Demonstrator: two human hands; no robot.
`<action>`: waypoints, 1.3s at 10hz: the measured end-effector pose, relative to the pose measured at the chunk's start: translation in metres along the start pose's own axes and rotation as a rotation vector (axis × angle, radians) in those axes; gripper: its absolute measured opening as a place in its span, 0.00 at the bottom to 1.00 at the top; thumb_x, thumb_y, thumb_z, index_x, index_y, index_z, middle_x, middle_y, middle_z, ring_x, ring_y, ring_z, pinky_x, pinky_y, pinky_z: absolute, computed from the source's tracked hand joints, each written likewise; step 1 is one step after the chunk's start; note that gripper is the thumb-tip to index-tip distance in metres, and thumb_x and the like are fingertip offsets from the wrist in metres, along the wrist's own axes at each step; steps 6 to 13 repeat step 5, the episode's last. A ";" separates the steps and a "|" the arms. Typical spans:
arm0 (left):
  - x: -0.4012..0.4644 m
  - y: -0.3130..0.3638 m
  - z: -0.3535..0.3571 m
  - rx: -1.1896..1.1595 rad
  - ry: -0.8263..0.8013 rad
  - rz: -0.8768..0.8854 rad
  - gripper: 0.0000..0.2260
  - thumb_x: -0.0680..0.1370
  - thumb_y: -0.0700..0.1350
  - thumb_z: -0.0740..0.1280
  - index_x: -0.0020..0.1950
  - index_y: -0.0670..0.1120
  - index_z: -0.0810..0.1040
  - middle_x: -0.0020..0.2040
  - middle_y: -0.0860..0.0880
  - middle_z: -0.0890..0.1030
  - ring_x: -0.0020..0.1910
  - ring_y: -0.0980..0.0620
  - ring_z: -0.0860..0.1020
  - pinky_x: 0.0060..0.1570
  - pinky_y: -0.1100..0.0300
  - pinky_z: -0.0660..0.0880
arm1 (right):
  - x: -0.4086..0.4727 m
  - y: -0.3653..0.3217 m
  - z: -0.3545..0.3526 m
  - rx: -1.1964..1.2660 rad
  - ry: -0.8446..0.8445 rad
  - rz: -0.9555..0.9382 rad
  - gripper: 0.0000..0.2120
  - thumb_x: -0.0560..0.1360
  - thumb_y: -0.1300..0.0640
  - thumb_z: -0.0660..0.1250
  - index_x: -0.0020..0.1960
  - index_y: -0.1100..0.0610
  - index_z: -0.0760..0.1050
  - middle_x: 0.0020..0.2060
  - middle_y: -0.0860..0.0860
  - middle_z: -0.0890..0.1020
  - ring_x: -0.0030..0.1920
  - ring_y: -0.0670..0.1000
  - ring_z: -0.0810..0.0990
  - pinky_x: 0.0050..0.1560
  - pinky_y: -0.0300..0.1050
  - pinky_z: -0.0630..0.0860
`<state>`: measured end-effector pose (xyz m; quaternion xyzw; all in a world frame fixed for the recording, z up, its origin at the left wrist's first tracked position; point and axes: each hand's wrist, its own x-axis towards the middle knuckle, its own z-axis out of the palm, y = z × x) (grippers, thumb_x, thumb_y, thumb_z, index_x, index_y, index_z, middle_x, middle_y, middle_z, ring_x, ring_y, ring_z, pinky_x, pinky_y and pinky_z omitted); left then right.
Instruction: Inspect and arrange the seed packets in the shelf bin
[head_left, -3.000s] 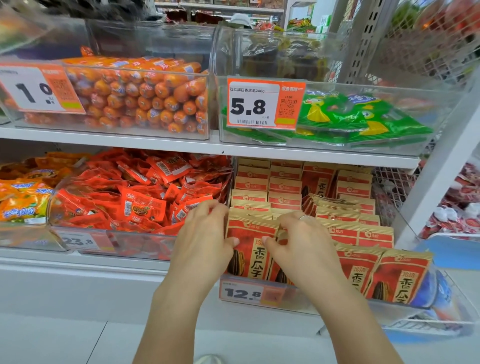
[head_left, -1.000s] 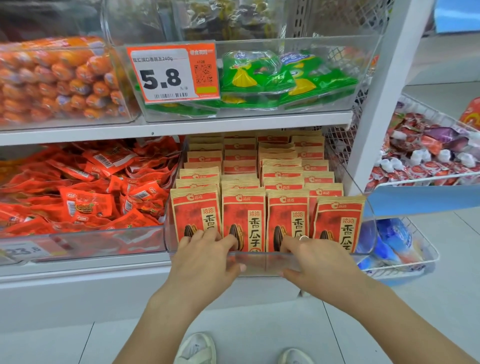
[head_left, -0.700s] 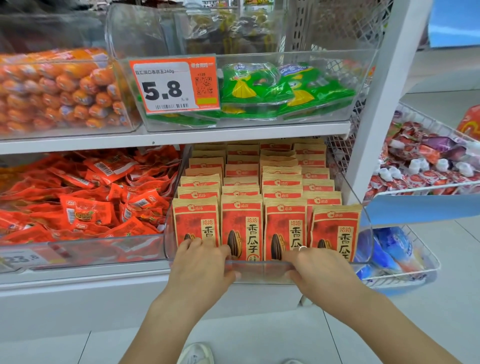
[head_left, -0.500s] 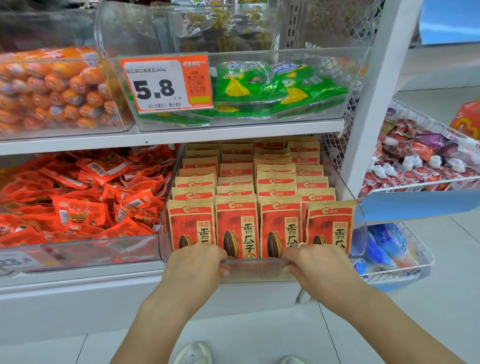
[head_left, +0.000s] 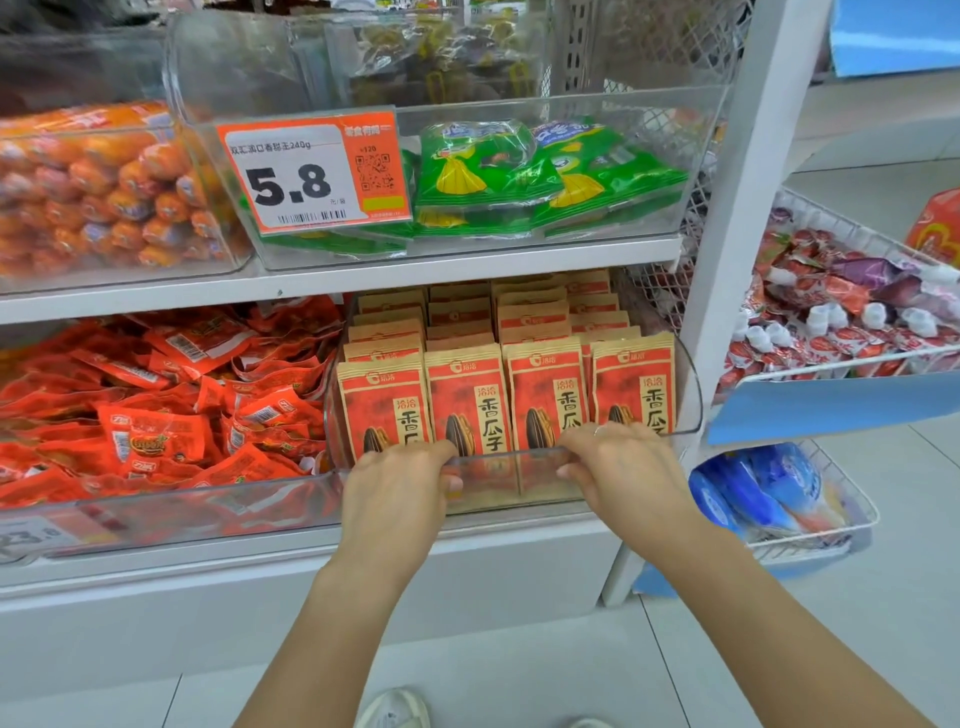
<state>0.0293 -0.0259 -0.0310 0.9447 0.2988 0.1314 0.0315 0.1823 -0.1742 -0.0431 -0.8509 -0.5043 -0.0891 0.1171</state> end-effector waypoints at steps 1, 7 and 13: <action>0.010 -0.003 0.005 -0.029 0.018 -0.010 0.07 0.80 0.49 0.65 0.57 0.54 0.78 0.52 0.53 0.83 0.56 0.50 0.78 0.48 0.57 0.64 | 0.008 0.003 0.011 -0.017 0.046 -0.002 0.05 0.75 0.53 0.71 0.49 0.52 0.78 0.42 0.48 0.82 0.45 0.53 0.80 0.48 0.47 0.69; -0.002 0.010 0.019 0.075 0.024 0.060 0.14 0.77 0.47 0.69 0.62 0.48 0.76 0.55 0.49 0.82 0.56 0.46 0.78 0.53 0.54 0.71 | 0.004 -0.012 0.012 -0.033 0.096 -0.024 0.17 0.75 0.54 0.69 0.64 0.53 0.74 0.46 0.51 0.83 0.48 0.56 0.81 0.56 0.49 0.70; -0.002 0.010 0.019 0.075 0.024 0.060 0.14 0.77 0.47 0.69 0.62 0.48 0.76 0.55 0.49 0.82 0.56 0.46 0.78 0.53 0.54 0.71 | 0.004 -0.012 0.012 -0.033 0.096 -0.024 0.17 0.75 0.54 0.69 0.64 0.53 0.74 0.46 0.51 0.83 0.48 0.56 0.81 0.56 0.49 0.70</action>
